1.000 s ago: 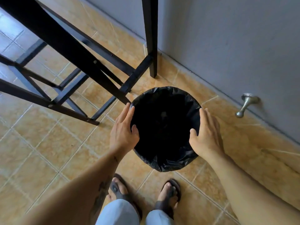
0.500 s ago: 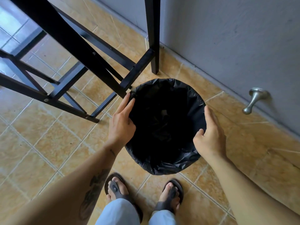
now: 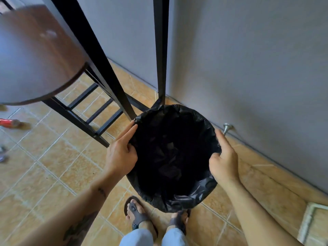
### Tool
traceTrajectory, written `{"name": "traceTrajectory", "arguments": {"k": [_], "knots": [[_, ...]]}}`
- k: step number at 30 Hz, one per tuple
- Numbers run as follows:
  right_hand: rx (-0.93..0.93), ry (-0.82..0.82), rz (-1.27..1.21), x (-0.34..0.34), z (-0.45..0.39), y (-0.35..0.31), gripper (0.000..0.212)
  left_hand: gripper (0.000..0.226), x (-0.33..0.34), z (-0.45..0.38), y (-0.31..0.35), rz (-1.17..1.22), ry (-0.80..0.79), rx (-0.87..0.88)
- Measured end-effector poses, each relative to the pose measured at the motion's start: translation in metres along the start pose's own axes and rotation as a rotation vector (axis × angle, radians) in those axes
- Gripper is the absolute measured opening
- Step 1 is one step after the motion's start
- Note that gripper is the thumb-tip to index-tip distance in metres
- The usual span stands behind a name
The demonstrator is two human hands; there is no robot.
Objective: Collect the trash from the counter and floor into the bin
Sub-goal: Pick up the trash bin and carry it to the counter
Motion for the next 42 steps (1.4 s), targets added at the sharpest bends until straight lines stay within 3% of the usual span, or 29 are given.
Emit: {"name": "traceTrajectory", "arguments": {"k": [6,13,22,26,31,42], "knots": [[-0.1,-0.022,-0.039,-0.062,0.055,-0.086,0.079,0.077,-0.096,0.047,0.06,0.24,-0.042,0.1],[-0.264,-0.076,-0.106,-0.11,0.126,-0.172,0.077,0.092,-0.189,0.111,0.119,0.688,-0.012,-0.022],[-0.469,-0.145,-0.089,-0.14,0.213,-0.29,0.08,0.089,-0.31,0.215,0.16,0.74,0.218,0.0],[-0.597,-0.189,-0.04,-0.118,0.241,-0.343,0.079,0.086,-0.36,0.241,0.144,0.752,0.377,-0.004],[-0.744,-0.277,0.151,-0.072,0.27,-0.403,0.074,0.087,-0.42,0.249,0.118,0.796,0.444,-0.032],[-0.846,-0.344,0.223,0.062,0.306,-0.534,0.074,0.089,-0.563,0.22,0.013,0.814,0.556,-0.086]]}}
Point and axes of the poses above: each hand's wrist, its own z-axis away from the middle knuckle, its own x-axis out of the palm, y = z × x, the point moved 9 cm from there along -z, towards the middle knuckle, and after that the axes turned 3 degrees about -z, right-handed, at the moved point
